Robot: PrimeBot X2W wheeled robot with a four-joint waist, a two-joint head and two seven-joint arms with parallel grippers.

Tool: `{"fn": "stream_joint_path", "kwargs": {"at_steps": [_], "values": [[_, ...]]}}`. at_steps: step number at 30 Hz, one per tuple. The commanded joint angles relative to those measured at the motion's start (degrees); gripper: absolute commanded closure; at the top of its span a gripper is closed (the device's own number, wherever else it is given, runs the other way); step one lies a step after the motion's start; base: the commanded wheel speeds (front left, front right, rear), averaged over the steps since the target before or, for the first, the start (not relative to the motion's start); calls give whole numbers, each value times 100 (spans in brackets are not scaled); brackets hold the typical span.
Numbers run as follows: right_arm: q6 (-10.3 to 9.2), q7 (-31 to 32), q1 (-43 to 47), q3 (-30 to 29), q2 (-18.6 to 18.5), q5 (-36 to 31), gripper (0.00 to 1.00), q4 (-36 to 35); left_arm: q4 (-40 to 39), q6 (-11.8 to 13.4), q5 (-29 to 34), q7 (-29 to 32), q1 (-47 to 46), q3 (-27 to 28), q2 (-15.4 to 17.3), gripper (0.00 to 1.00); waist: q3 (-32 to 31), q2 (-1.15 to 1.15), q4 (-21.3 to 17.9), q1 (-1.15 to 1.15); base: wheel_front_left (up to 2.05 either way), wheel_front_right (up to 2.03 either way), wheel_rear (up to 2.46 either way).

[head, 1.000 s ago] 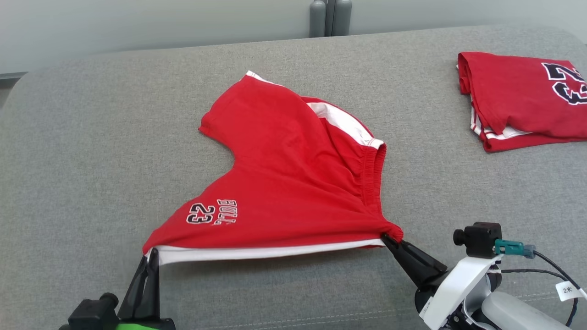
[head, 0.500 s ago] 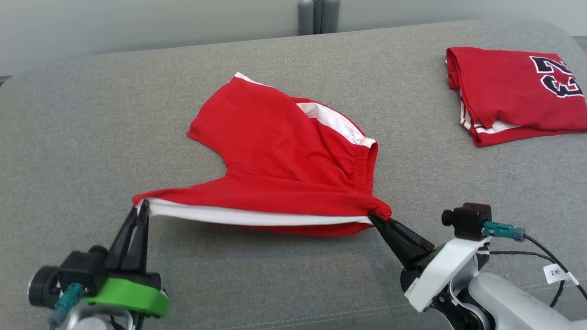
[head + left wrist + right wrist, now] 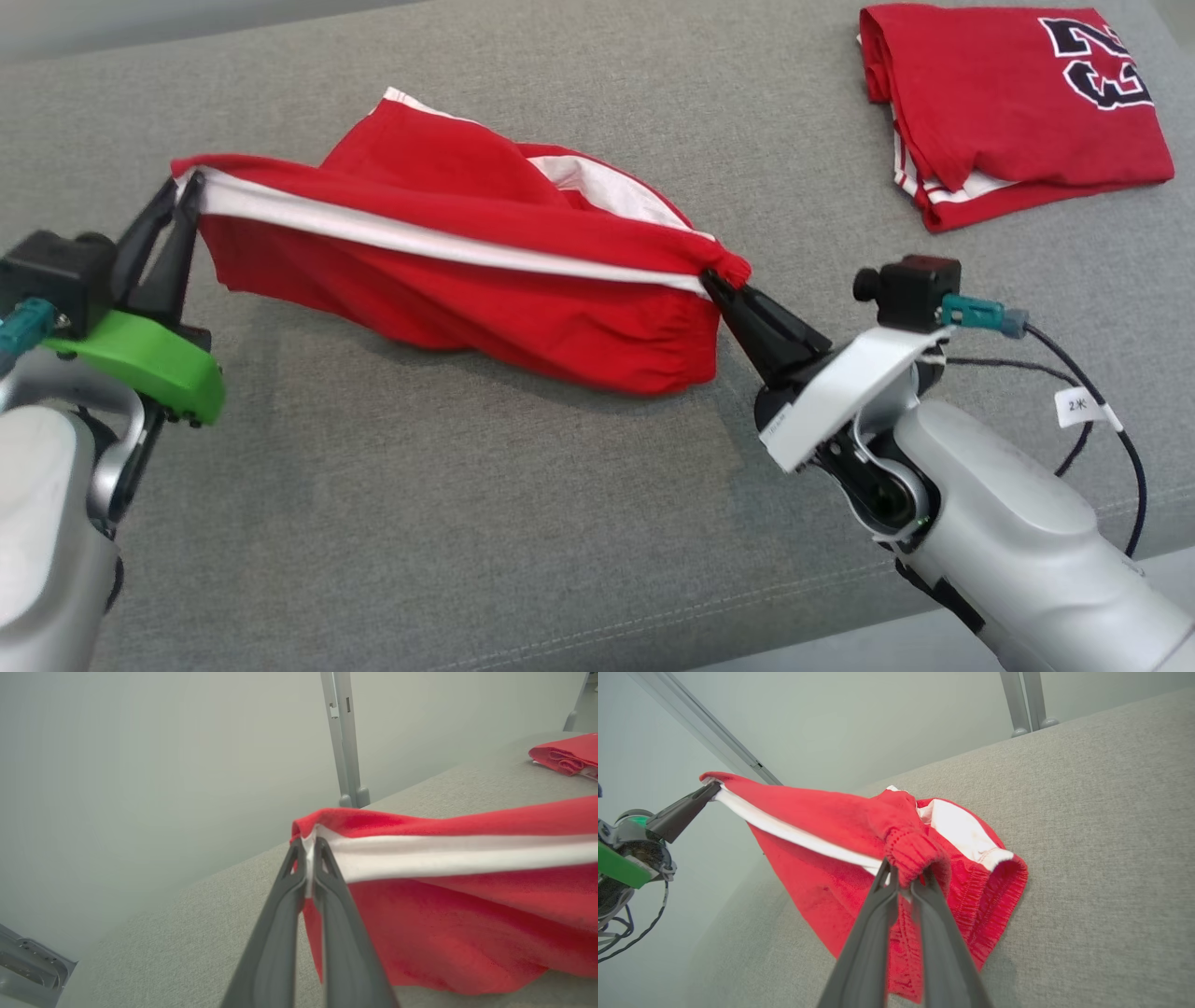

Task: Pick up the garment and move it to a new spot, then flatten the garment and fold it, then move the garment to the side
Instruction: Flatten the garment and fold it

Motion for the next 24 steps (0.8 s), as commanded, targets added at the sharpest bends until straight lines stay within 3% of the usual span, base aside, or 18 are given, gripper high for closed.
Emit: {"fn": "stream_joint_path", "kwargs": {"at_steps": [1, 9, 24], "values": [[-2, -15, -228, -2, 115, 40, 100, 142, 163, -7, -60, 76, -310, -78, 167, 100, 433, 0, -408, 0, 0, 0, 0], [-1, -161, -1126, 259, 594, 295, 100, 871, 1020, -14, -568, 387, -1579, -1036, 730, 100, 865, 0, -758, 0, 0, 0, 0], [-1, -449, -2001, 726, 1007, 769, 100, 1636, 2402, -15, -1284, 289, -3084, -2369, 1066, 100, 1255, 0, -1015, 0, 0, 0, 0]]}}
